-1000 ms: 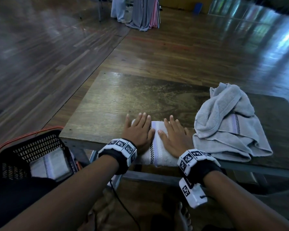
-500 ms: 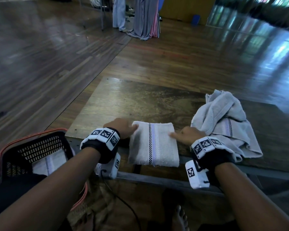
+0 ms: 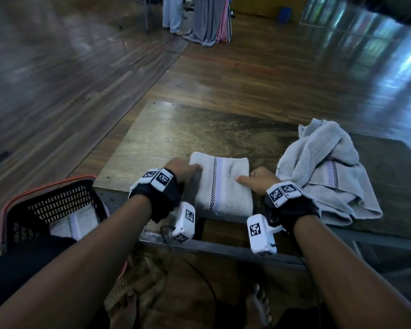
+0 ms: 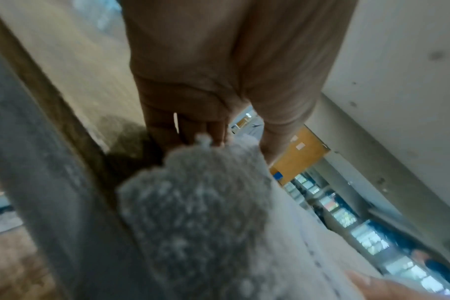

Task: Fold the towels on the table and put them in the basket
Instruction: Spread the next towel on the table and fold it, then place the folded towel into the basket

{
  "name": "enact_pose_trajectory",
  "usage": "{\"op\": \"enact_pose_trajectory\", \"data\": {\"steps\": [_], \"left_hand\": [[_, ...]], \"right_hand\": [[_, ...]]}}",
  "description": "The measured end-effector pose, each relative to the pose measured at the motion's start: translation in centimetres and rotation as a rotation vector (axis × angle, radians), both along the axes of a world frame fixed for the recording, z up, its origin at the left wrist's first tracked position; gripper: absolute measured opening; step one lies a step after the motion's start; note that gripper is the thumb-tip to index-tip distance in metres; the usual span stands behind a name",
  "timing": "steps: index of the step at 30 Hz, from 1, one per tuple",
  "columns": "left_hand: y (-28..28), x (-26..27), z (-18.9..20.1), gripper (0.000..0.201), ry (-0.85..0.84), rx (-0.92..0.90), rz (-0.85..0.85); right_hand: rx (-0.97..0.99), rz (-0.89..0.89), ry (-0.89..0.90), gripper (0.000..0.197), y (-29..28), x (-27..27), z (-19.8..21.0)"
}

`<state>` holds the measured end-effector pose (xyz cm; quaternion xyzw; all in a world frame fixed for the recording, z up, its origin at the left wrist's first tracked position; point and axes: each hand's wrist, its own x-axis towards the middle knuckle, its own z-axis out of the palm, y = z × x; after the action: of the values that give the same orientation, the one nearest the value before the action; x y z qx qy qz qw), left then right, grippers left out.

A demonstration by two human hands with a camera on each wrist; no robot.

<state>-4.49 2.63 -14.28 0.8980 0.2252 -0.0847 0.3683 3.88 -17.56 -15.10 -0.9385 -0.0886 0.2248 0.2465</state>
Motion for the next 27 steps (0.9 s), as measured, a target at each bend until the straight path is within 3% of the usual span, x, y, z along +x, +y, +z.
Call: {"op": "enact_pose_trajectory", "data": {"steps": [5,7,11,13,15,17,20,27], "left_hand": [[-0.5,-1.7,1.1,0.025,-0.042,-0.257,0.096],[-0.6,-3.2,1.3,0.007,-0.034,-0.361,0.149],[-0.7,-7.7,0.5,0.017,0.041,-0.469,0.269],[-1.0,-10.8,-0.6,0.014,0.051,-0.561,0.318],[-1.4,-14.2,-2.1,0.008,0.047,-0.633,0.340],[-1.9,-17.7,-3.5,0.005,0.003,-0.662,0.298],[-2.3,-23.3,-4.9,0.020,-0.033,-0.668,0.235],[-1.3,-33.3,-6.0,0.032,-0.081,-0.751,0.425]], "right_hand": [[0.323,-0.179,0.192,0.017,-0.1,-1.5,0.5],[0.403,-0.233,0.218,0.026,-0.5,-2.5,0.3],[0.687,-0.379,0.282,0.061,-1.5,-6.5,-0.9],[0.748,-0.402,0.284,0.067,-2.0,-9.6,-2.0],[0.810,-0.408,0.321,0.061,-2.5,-13.1,-3.5],[0.839,-0.406,0.408,0.044,-2.7,-16.8,-4.9],[0.802,-0.363,0.506,0.031,-2.7,-21.8,-6.4],[0.703,-0.169,0.620,0.046,1.5,-26.8,-6.6]]}}
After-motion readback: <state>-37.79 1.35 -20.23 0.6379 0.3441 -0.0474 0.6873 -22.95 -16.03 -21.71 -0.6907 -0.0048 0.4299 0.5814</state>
